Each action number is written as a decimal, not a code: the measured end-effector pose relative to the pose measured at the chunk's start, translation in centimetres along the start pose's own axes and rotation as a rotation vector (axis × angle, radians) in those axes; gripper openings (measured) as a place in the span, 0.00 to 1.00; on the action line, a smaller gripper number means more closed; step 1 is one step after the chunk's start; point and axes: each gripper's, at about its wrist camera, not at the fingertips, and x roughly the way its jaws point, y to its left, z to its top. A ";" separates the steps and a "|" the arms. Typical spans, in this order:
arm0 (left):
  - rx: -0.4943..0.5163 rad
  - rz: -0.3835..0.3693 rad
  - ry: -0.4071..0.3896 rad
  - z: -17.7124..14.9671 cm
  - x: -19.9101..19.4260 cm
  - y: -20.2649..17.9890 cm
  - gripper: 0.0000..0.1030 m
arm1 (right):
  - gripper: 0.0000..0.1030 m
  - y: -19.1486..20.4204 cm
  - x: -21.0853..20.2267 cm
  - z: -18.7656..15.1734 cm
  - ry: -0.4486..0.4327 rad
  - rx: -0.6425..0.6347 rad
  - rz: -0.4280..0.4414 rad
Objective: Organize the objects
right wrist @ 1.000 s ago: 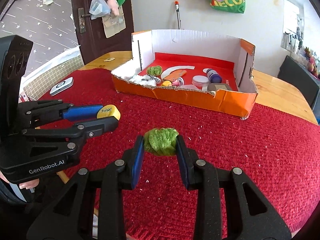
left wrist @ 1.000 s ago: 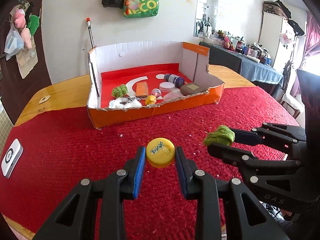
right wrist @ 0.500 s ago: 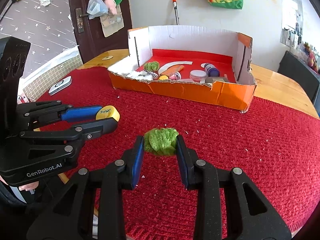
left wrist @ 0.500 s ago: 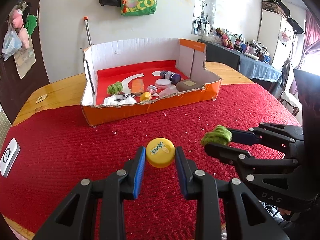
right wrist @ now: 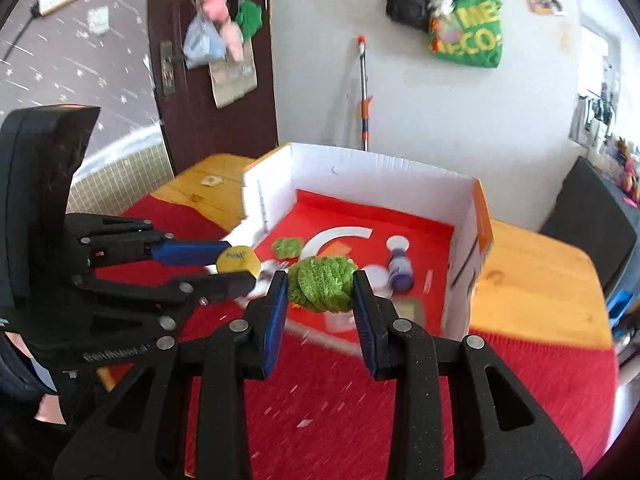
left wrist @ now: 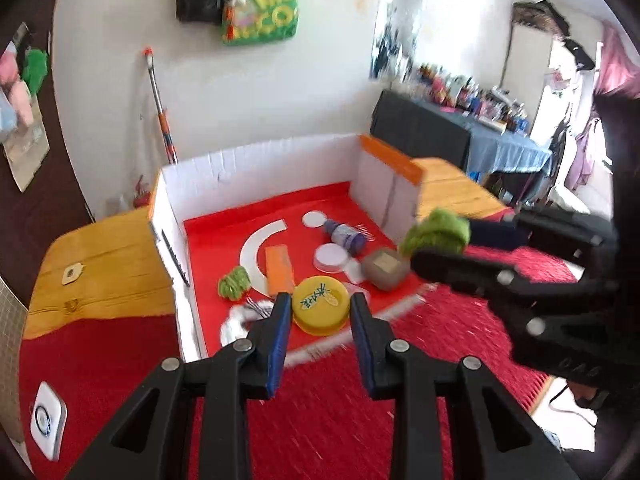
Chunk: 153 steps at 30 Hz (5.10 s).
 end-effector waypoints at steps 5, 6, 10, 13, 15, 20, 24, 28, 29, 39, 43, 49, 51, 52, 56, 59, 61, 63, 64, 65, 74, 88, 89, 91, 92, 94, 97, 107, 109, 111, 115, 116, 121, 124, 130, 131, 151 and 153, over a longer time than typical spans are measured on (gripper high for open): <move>-0.029 0.007 0.090 3.0 4.6 2.9 0.30 | 0.30 -1.9 5.4 4.5 0.115 -0.036 -0.052; -0.052 0.004 0.109 3.6 5.6 3.8 0.30 | 0.30 -2.2 6.3 5.0 0.137 -0.036 -0.057; -0.098 0.016 0.159 4.6 8.2 5.6 0.30 | 0.30 -3.3 10.5 6.6 0.220 -0.014 -0.063; -0.087 0.051 0.170 5.1 9.6 5.9 0.30 | 0.30 -4.4 13.5 7.4 0.272 0.049 -0.051; -0.093 0.067 0.179 5.4 10.4 6.2 0.30 | 0.30 -5.2 15.3 7.6 0.312 0.096 -0.034; -0.119 0.082 0.208 6.0 12.6 6.8 0.30 | 0.30 -6.0 18.4 7.8 0.386 0.121 -0.053; -0.129 0.107 0.244 6.2 14.3 7.0 0.30 | 0.30 -6.9 20.0 7.5 0.436 0.159 -0.052; -0.144 0.127 0.276 6.0 15.7 7.3 0.30 | 0.30 -7.8 21.0 7.1 0.472 0.203 -0.050; -0.147 0.125 0.279 6.0 15.8 7.3 0.30 | 0.30 -8.0 21.3 7.0 0.477 0.208 -0.051; -0.161 0.138 0.304 5.6 17.0 7.3 0.30 | 0.30 -8.8 22.6 6.6 0.517 0.228 -0.031; -0.158 0.142 0.308 5.6 17.0 7.3 0.31 | 0.31 -8.6 22.8 6.3 0.530 0.221 -0.031; -0.154 0.145 0.305 5.6 16.7 7.1 0.31 | 0.31 -8.3 22.8 6.5 0.534 0.214 -0.034; -0.156 0.145 0.304 5.4 16.6 7.1 0.31 | 0.31 -7.9 22.8 6.4 0.537 0.206 -0.039; -0.156 0.145 0.303 5.4 16.5 7.0 0.31 | 0.31 -7.8 22.7 6.3 0.539 0.200 -0.043; -0.158 0.143 0.304 5.5 16.5 6.9 0.31 | 0.31 -7.0 22.7 6.3 0.545 0.178 -0.058; -0.159 0.141 0.302 5.3 16.5 7.1 0.31 | 0.32 -6.3 23.3 7.1 0.548 0.181 -0.058; -0.160 0.137 0.301 5.3 16.3 7.1 0.32 | 0.32 -6.3 23.3 7.1 0.549 0.186 -0.057; -0.162 0.134 0.301 5.4 16.4 7.6 0.33 | 0.32 -6.1 23.2 7.2 0.547 0.184 -0.060; -0.164 0.134 0.300 5.3 16.4 7.6 0.34 | 0.33 -6.0 23.1 7.3 0.547 0.181 -0.063; -0.164 0.132 0.300 5.2 16.3 7.7 0.35 | 0.33 -6.7 22.8 7.3 0.548 0.180 -0.063; -0.171 0.126 0.295 4.6 15.7 8.2 0.38 | 0.45 -6.0 22.7 7.6 0.542 0.173 -0.075; -0.172 0.127 0.294 4.9 16.0 7.9 0.38 | 0.45 -6.0 22.9 7.6 0.542 0.191 -0.074; -0.173 0.127 0.293 4.9 16.0 7.9 0.38 | 0.45 -5.9 22.9 7.6 0.542 0.193 -0.074; -0.174 0.127 0.292 4.9 16.0 7.9 0.38 | 0.45 -6.1 22.7 7.6 0.541 0.197 -0.072; -0.174 0.127 0.293 4.9 16.0 7.8 0.38 | 0.45 -6.1 22.7 7.7 0.541 0.198 -0.072; -0.175 0.127 0.294 4.9 16.0 7.8 0.38 | 0.45 -6.7 23.0 7.8 0.540 0.199 -0.072; -0.183 0.123 0.291 4.9 15.6 8.0 0.38 | 0.45 -6.5 23.3 8.5 0.531 0.206 -0.069; -0.193 0.124 0.270 5.3 14.5 8.1 0.38 | 0.45 -5.9 20.8 9.6 0.485 0.230 -0.069; -0.199 0.119 0.262 5.3 13.6 8.0 0.38 | 0.45 -5.9 20.3 9.9 0.473 0.229 -0.071; -0.202 0.118 0.254 5.4 13.1 7.7 0.38 | 0.45 -6.9 20.4 10.5 0.457 0.233 -0.070; -0.215 0.119 0.222 4.7 10.3 8.3 0.46 | 0.45 -7.2 17.8 10.6 0.392 0.252 -0.049; -0.216 0.120 0.212 4.5 10.0 8.2 0.47 | 0.47 -7.1 17.0 10.7 0.369 0.255 -0.051; -0.222 0.136 0.147 4.2 7.0 8.4 0.55 | 0.50 -6.9 12.4 10.5 0.277 0.245 -0.048; -0.234 0.148 0.084 3.9 5.1 8.3 0.64 | 0.55 -6.8 10.0 10.4 0.216 0.253 -0.058; -0.211 0.199 -0.035 3.7 2.8 6.9 0.76 | 0.66 -6.3 5.2 9.8 0.070 0.225 -0.122; -0.210 0.204 -0.049 3.8 2.6 6.6 0.77 | 0.70 -6.2 4.2 9.4 0.040 0.218 -0.135; -0.175 0.259 -0.313 -2.4 -0.8 2.9 1.00 | 0.93 -4.1 1.2 -1.8 -0.217 0.177 -0.233; -0.176 0.267 -0.312 -3.0 0.0 2.8 1.00 | 0.93 -4.0 2.3 -2.5 -0.204 0.172 -0.251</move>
